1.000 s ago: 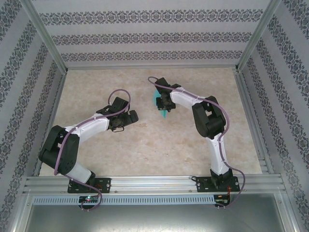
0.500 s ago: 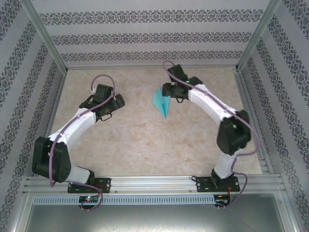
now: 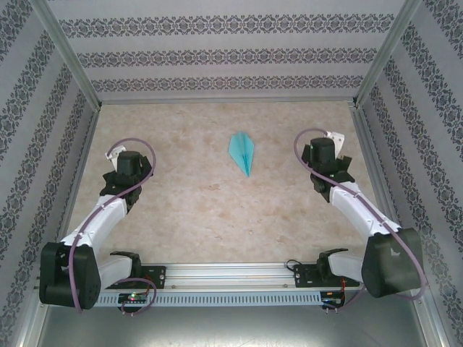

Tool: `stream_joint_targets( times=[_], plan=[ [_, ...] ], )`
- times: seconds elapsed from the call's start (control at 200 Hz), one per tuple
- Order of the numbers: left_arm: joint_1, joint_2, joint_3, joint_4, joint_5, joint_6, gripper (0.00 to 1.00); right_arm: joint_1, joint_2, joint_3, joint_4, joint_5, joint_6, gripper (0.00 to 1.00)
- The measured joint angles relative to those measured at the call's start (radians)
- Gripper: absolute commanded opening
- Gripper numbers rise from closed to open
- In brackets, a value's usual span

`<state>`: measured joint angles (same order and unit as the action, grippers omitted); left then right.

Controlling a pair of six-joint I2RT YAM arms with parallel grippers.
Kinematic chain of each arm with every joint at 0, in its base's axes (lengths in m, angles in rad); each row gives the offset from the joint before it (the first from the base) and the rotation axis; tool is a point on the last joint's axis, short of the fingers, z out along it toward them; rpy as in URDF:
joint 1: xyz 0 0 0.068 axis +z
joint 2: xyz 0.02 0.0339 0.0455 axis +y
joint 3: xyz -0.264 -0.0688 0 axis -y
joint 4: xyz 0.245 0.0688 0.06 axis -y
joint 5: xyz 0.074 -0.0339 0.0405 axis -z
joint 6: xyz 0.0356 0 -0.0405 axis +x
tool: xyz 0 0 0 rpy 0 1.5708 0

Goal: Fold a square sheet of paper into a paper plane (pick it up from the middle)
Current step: Reset both arms

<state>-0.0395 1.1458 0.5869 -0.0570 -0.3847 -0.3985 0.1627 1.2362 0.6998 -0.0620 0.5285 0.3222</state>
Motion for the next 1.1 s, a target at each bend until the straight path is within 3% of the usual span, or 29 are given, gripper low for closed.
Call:
stream_joint_targets(
  times=[0.27, 0.59, 0.814, 1.099],
  plan=[
    [0.033, 0.119, -0.143, 0.378, 0.047, 0.156, 1.0, -0.023, 0.187, -0.123, 0.3, 0.005, -0.099, 0.98],
    [0.049, 0.303, -0.223, 0.763, 0.259, 0.283, 1.0, -0.061, 0.195, -0.27, 0.697, -0.211, -0.276, 0.98],
    [0.049, 0.406, -0.228, 0.892, 0.365, 0.328, 1.0, -0.109, 0.258, -0.332, 0.904, -0.355, -0.296, 0.98],
    [0.047, 0.408, -0.201, 0.907, 0.364, 0.345, 1.0, -0.12, 0.265, -0.333, 0.926, -0.393, -0.295, 0.98]
  ],
)
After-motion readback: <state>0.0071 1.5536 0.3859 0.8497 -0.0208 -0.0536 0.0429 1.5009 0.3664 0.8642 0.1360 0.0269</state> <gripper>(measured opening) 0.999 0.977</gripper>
